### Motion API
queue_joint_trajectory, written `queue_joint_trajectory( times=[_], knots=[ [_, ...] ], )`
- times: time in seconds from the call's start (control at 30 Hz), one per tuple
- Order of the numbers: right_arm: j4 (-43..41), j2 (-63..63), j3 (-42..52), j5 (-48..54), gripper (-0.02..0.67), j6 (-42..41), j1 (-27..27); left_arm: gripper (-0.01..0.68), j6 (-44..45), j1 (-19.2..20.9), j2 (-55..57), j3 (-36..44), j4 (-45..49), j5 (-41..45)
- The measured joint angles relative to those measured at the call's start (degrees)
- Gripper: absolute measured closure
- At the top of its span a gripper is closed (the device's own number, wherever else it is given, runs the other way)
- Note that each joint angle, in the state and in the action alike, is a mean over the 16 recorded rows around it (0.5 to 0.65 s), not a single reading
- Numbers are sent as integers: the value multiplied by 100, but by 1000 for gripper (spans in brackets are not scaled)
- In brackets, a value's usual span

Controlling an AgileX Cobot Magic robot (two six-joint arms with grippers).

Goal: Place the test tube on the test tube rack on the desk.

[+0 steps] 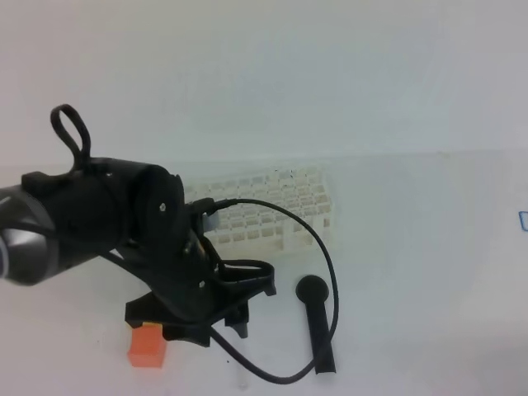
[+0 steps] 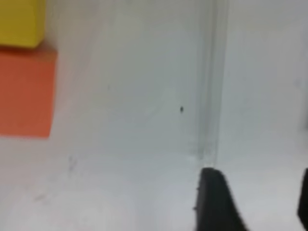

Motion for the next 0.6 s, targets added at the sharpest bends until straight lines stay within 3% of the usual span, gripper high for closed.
queue_joint_trajectory(
  times=[0.27,0.6],
  knots=[
    [0,0,0,0,654,0,0,226,-196,-147,626,-410,334,144],
    [0,0,0,0,654,0,0,191,-445,-426,1331,-1128,713,786]
  ],
)
